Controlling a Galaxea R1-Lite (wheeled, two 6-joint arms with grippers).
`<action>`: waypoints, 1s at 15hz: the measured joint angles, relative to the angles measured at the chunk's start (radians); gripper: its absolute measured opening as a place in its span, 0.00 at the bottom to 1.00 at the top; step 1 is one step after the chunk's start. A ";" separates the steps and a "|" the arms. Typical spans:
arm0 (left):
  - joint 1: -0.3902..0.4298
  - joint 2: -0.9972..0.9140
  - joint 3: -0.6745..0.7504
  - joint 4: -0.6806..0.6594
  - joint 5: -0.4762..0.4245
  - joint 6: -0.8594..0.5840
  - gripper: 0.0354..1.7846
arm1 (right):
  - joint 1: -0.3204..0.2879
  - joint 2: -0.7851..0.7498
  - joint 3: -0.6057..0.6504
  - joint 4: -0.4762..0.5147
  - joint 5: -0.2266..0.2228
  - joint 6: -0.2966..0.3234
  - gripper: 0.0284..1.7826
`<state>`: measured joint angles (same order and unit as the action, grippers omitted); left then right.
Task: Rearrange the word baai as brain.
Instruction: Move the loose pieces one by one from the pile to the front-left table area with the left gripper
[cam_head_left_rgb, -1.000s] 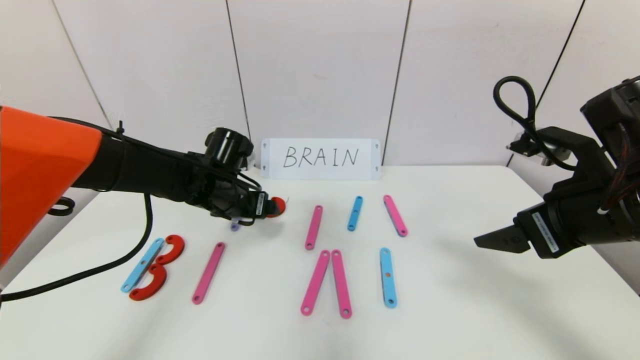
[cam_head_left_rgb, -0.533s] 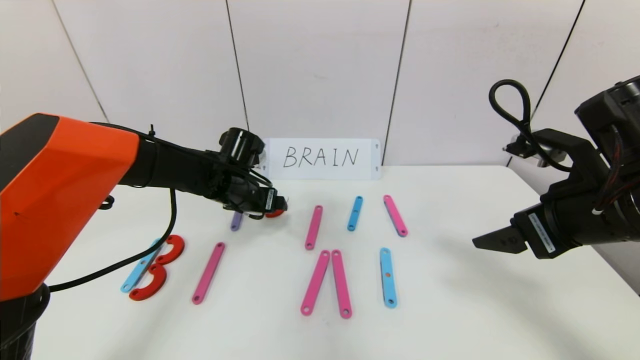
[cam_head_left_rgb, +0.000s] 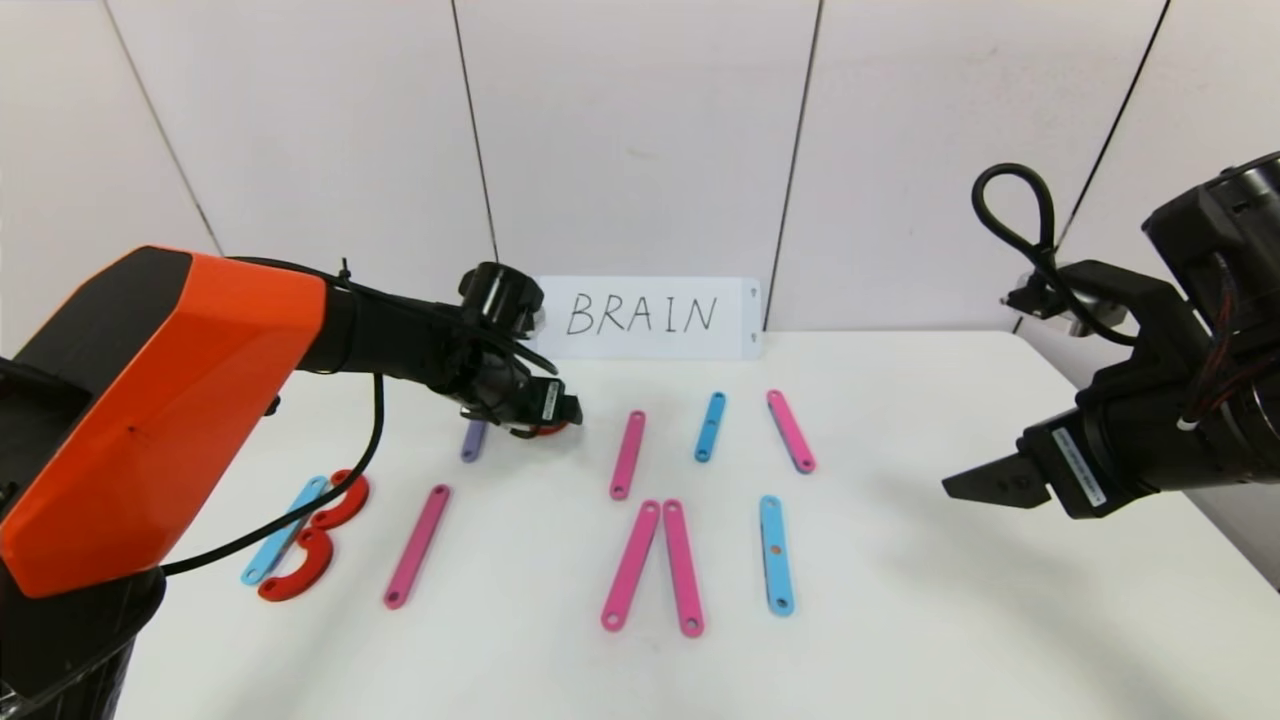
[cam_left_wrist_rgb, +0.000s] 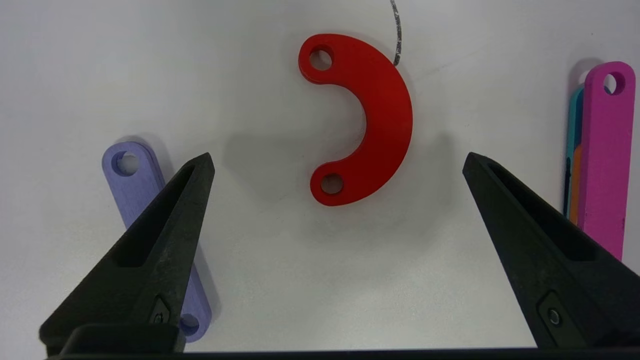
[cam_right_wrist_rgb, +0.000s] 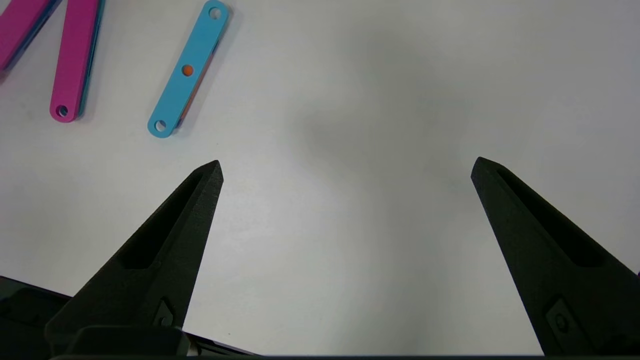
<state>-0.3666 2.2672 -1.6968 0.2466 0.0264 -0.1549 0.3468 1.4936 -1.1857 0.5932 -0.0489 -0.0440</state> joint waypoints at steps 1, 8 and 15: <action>0.000 0.006 -0.006 0.001 0.001 0.000 0.97 | 0.000 0.001 0.000 0.000 0.000 0.000 0.98; 0.000 0.025 -0.041 0.005 -0.001 0.026 0.97 | 0.005 0.008 0.003 0.000 -0.020 0.000 0.98; -0.001 0.058 -0.088 0.038 -0.001 0.028 0.97 | 0.013 0.008 0.032 -0.063 -0.024 0.000 0.98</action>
<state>-0.3679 2.3249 -1.7851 0.2847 0.0257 -0.1270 0.3602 1.5015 -1.1540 0.5304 -0.0734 -0.0440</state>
